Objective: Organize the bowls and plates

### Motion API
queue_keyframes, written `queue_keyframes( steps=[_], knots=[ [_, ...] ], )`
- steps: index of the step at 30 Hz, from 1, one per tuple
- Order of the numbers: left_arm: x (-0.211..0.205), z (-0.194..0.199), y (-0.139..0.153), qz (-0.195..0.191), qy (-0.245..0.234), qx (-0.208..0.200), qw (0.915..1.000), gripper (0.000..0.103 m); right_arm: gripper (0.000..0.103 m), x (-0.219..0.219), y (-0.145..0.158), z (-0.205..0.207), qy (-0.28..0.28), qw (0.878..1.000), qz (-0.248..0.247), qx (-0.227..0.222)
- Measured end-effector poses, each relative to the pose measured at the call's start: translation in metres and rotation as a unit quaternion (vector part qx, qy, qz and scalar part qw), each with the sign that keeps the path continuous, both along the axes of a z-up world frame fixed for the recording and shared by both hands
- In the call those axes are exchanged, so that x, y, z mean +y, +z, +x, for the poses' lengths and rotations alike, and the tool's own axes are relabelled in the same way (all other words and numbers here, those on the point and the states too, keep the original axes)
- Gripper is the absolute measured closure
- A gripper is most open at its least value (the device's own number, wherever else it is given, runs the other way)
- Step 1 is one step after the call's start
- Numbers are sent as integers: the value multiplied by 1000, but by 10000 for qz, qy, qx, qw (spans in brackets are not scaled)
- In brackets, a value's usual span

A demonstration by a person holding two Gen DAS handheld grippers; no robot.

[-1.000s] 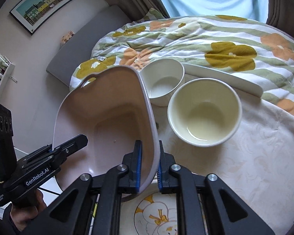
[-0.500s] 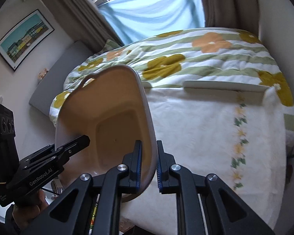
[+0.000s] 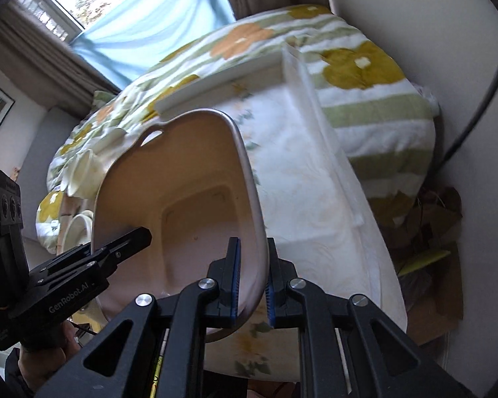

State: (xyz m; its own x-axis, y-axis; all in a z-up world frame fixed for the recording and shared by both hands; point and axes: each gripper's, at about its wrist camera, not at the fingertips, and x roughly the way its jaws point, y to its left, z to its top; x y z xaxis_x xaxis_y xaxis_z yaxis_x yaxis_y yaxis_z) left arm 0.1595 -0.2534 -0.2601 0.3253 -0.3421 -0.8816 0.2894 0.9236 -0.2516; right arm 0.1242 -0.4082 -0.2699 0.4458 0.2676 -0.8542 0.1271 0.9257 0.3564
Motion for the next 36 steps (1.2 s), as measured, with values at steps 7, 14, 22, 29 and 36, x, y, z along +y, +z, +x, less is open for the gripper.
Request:
queue_keyframes(
  steps=[7, 14, 22, 29, 36],
  knots=[
    [-1, 12, -23, 185, -78, 38, 9998, 83, 91, -8, -24, 3, -283, 9995, 119, 85],
    [3, 23, -32, 318, -91, 83, 9994, 83, 91, -5, -37, 1, -364, 9992, 50, 124],
    [0, 24, -35, 342, -93, 124, 9993, 83, 91, -10, -40, 1, -464, 9986, 140, 214],
    [-7, 26, -42, 586, -137, 162, 9981, 81, 47, -23, -48, -1, -781, 9941, 738, 161],
    [-8, 25, -39, 529, -99, 27, 9985, 27, 47, -27, -48, -2, -927, 9919, 868, 98]
  ],
)
